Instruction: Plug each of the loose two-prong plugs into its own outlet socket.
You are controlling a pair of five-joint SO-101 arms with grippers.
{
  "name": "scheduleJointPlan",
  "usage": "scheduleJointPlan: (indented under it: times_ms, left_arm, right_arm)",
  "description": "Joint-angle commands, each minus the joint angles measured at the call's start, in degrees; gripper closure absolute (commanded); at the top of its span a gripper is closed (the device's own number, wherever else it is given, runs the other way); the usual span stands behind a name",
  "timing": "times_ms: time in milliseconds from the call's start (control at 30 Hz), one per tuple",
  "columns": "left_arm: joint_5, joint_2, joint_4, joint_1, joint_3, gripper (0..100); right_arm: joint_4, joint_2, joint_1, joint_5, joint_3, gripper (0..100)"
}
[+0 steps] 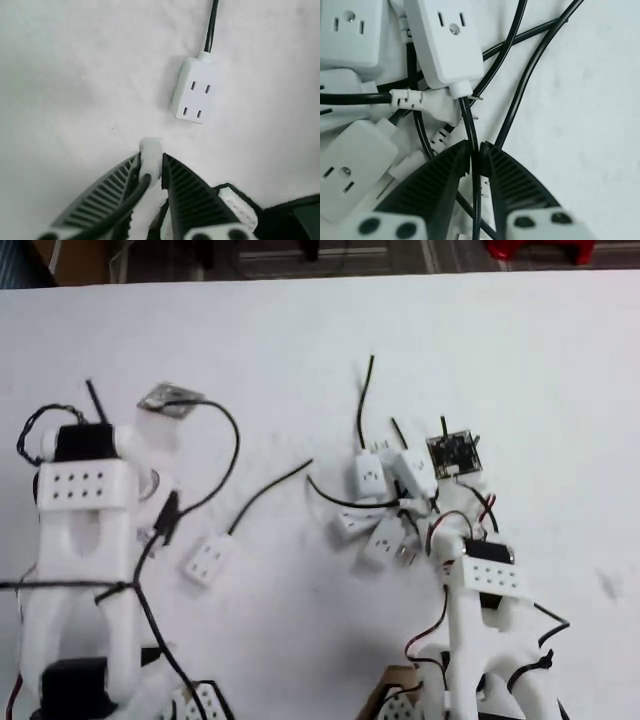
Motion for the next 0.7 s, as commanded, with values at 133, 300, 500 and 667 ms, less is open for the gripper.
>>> scheduleJointPlan:
  times_ms: [133, 300, 500, 667]
  left_arm:
    - [29.5, -17.0, -4.1, 7.6, 5.3, 98]
    - [40.4, -29.2, -12.6, 15.9, 11.7, 98]
    - [55.0, -37.4, -30.3, 15.2, 30.2, 98]
    - [61.5, -38.1, -32.2, 12.7, 34.6, 98]
  right_arm:
    - [-0.9, -0.7, 0.5, -0.3, 0.0, 95.7]
    - [-0.9, -0.7, 0.5, -0.3, 0.0, 95.7]
    - [-1.9, -0.7, 0.5, -0.3, 0.0, 95.7]
    - [-2.5, -0.6, 0.5, -0.3, 0.0, 95.7]
